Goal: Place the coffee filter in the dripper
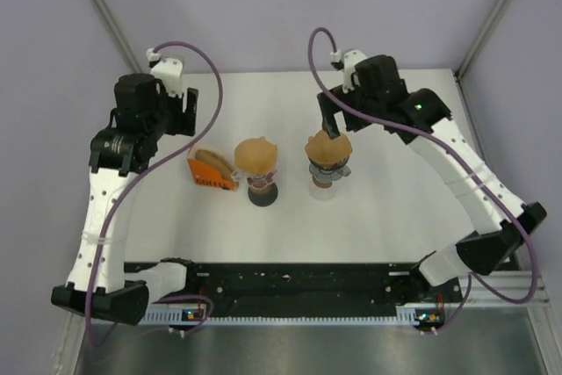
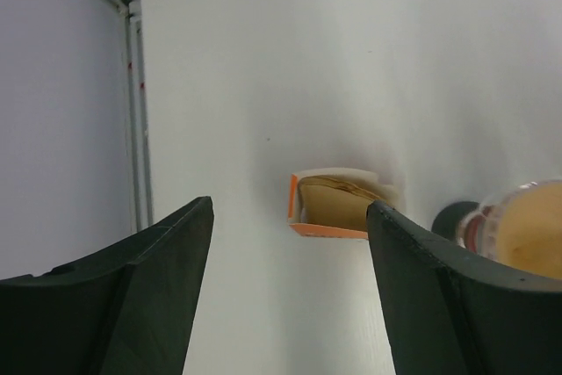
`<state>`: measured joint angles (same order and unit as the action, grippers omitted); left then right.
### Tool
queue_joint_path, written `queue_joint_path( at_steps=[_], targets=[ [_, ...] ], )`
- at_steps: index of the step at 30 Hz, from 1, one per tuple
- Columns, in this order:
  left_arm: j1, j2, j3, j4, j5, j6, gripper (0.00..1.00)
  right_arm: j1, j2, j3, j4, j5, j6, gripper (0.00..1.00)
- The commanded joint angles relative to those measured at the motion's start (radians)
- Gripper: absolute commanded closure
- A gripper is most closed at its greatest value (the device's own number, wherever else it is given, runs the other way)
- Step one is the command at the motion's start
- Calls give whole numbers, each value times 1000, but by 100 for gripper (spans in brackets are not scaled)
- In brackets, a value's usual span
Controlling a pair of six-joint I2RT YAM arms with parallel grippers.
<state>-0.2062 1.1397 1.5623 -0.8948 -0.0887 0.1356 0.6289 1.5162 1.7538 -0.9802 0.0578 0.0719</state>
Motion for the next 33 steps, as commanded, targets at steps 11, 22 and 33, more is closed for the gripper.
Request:
queue_joint_path(
  at_steps=[11, 22, 33],
  targets=[
    [430, 45, -350, 529, 124, -133, 19, -577, -352, -512, 688, -147, 236, 1],
    [493, -47, -787, 979, 154, -133, 17, -614, -280, -914, 1055, -29, 152, 1],
    [492, -63, -949, 1128, 244, -237, 15, -612, -248, -1099, 1270, -52, 100, 1]
  ],
)
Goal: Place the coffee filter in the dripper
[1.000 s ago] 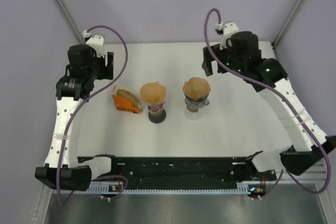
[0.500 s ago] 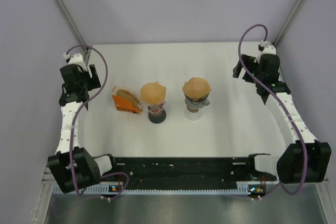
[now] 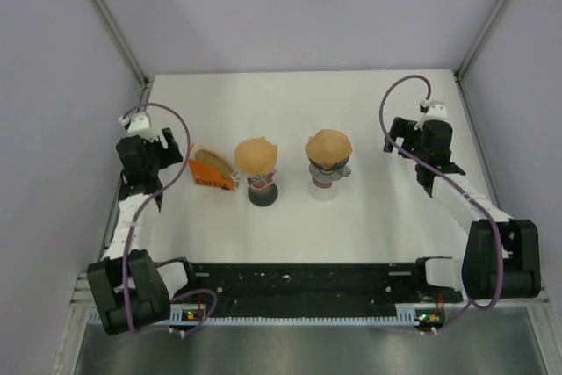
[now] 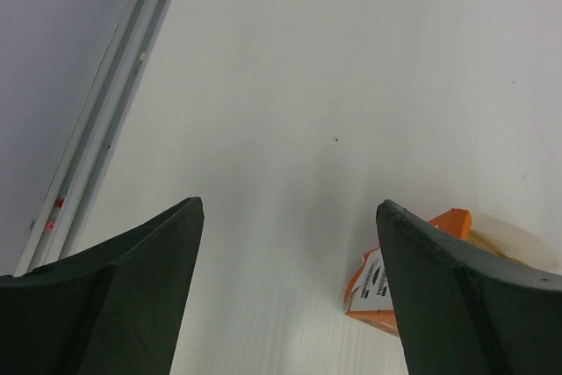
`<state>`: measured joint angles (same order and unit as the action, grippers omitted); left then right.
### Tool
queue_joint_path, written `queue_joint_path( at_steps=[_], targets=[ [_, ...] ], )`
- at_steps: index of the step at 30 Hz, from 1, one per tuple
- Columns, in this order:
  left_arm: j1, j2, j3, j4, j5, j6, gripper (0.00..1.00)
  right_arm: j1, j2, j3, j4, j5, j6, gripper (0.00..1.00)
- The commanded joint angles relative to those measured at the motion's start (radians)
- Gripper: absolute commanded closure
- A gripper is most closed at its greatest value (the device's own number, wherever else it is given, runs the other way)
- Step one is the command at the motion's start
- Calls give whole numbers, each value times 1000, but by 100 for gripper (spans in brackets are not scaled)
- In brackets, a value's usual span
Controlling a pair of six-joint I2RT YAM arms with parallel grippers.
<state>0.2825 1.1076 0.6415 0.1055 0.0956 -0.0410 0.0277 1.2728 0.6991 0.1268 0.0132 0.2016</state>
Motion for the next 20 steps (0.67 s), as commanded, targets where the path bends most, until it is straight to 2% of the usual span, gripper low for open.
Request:
queue_joint_path(
  at_steps=[1, 20],
  targets=[
    [4, -28, -32, 132, 65, -72, 15, -11, -9, -58, 186, -36, -36, 1],
    [3, 8, -101, 198, 150, -115, 16, -11, -50, -210, 396, -59, -59, 1]
  ],
)
